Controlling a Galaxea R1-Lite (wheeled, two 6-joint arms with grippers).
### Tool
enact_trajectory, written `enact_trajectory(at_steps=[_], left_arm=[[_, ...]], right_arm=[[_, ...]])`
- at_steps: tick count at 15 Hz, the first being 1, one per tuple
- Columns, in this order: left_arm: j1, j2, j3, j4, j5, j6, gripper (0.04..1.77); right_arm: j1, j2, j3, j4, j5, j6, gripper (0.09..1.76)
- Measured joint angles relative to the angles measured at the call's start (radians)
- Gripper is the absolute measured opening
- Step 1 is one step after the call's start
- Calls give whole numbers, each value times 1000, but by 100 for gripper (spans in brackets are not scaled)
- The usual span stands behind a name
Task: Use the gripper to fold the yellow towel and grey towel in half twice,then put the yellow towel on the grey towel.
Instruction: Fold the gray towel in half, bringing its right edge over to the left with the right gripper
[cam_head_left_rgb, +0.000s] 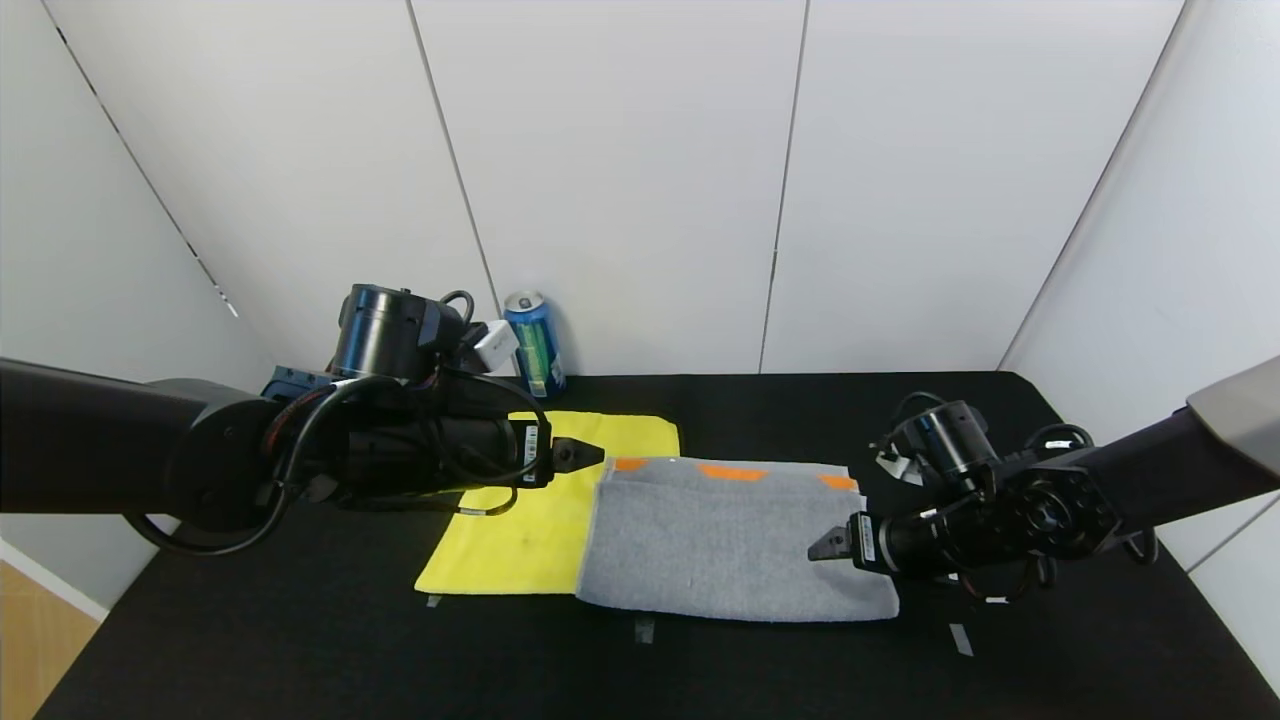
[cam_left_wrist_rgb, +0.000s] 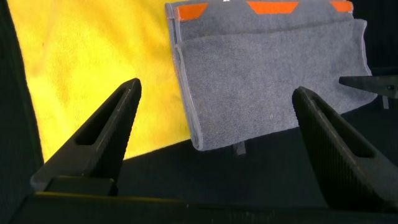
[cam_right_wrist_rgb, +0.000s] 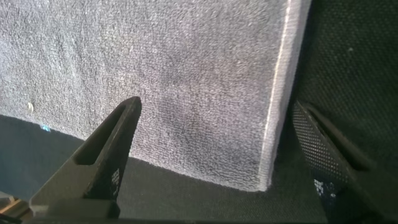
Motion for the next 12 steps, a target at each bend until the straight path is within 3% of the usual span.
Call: enact_trajectory(at_steps=[5,8,12], left_arm=[[0,1,0,-1,-3,0,171],[0,2,-1,-1,-2,0,171],[0,3,-2,-1,-3,0,171]], right_arm=[[2,1,0,1,0,-3,167],[5,1,4,2,0,-3,116],[7,1,6,2,-14,-4,67]])
